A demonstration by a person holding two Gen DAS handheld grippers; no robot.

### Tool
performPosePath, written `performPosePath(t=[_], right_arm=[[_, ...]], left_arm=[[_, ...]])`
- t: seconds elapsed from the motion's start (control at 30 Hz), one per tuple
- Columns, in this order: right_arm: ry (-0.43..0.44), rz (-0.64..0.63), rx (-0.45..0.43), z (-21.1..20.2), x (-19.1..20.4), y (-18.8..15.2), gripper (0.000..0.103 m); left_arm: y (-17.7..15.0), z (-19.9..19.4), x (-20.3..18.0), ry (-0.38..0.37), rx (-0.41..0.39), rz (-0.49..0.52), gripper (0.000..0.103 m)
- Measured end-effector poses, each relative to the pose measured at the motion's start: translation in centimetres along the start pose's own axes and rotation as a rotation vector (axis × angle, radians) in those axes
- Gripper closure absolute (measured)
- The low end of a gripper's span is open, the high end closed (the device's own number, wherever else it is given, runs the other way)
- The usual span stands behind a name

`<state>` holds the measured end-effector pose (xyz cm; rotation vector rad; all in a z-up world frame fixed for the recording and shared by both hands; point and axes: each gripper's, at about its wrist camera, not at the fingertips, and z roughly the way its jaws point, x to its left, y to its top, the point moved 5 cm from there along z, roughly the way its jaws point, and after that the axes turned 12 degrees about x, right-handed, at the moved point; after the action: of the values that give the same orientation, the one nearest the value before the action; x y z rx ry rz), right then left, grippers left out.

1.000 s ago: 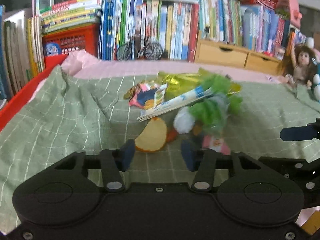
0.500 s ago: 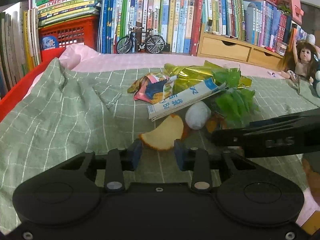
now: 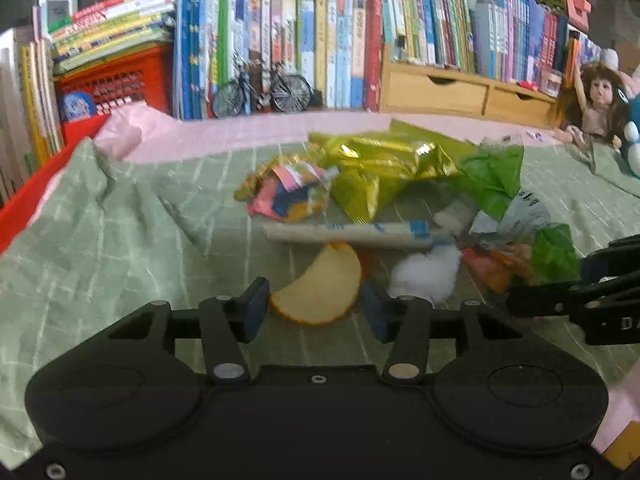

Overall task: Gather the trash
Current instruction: 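Move both tools back to the snack pile, right tool toward the green wrapper, then grasp the green wrapper with the right tool while the left tool reaches the bread slice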

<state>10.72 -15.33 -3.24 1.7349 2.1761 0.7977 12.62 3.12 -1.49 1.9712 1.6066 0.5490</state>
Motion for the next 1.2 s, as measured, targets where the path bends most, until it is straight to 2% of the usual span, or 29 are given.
performPosePath(t=[0.2,0.23,0.33,0.37,0.47,0.53,0.57,0.6,0.83,1.03,1.1,1.13,1.17,1.2], right_arm=[[-0.046,-0.014,-0.007,-1.5,-1.5,-1.8,0.055],[-0.054,-0.016,-0.010,-1.7,-1.7,-2.2,0.051],[-0.066,-0.029,-0.022,-2.6,-2.0,-3.0,0.050],[-0.071,-0.034,-0.030,-2.9,-2.1,-3.3,0.042],[-0.076,-0.051,-0.060,-3.8,-2.2,-3.8,0.030],[-0.080,-0.056,-0.083,-4.3,-2.2,-3.7,0.026],[-0.078,-0.055,-0.096,-4.5,-2.2,-3.6,0.024],[-0.074,-0.048,-0.108,-4.7,-2.3,-3.4,0.023],[-0.028,0.048,-0.179,-4.7,-3.5,-0.1,0.016],[-0.010,0.117,-0.107,-1.3,-4.4,2.6,0.016],[0.001,0.137,-0.069,0.0,-4.6,2.8,0.021],[0.008,0.147,-0.055,0.4,-4.6,2.7,0.035],[0.015,0.158,-0.040,0.8,-4.7,2.6,0.055],[0.014,0.169,-0.035,1.0,-4.8,2.5,0.061]], left_arm=[[-1.3,-0.7,-1.2,-0.022,0.026,0.032,0.075],[-1.5,-1.0,-1.4,-0.032,0.031,0.034,0.078],[-2.4,-2.2,-2.1,-0.058,0.038,0.053,0.080],[-2.7,-2.7,-2.3,-0.059,0.032,0.061,0.080],[-2.8,-4.0,-2.5,-0.042,-0.001,0.058,0.079],[-2.3,-4.4,-2.4,-0.014,-0.034,0.044,0.070],[-2.0,-4.4,-2.3,0.002,-0.047,0.034,0.059],[-1.8,-4.4,-2.2,0.013,-0.058,0.022,0.054],[0.1,-1.7,-1.6,0.004,-0.041,-0.060,0.052],[0.9,-0.1,-1.0,0.011,-0.063,-0.110,0.045],[0.9,0.0,-0.7,-0.002,-0.057,-0.119,0.047],[0.8,0.0,-0.6,-0.008,-0.055,-0.121,0.051],[0.8,-0.1,-0.5,-0.012,-0.055,-0.124,0.057],[0.8,-0.2,-0.5,-0.014,-0.056,-0.124,0.058]])
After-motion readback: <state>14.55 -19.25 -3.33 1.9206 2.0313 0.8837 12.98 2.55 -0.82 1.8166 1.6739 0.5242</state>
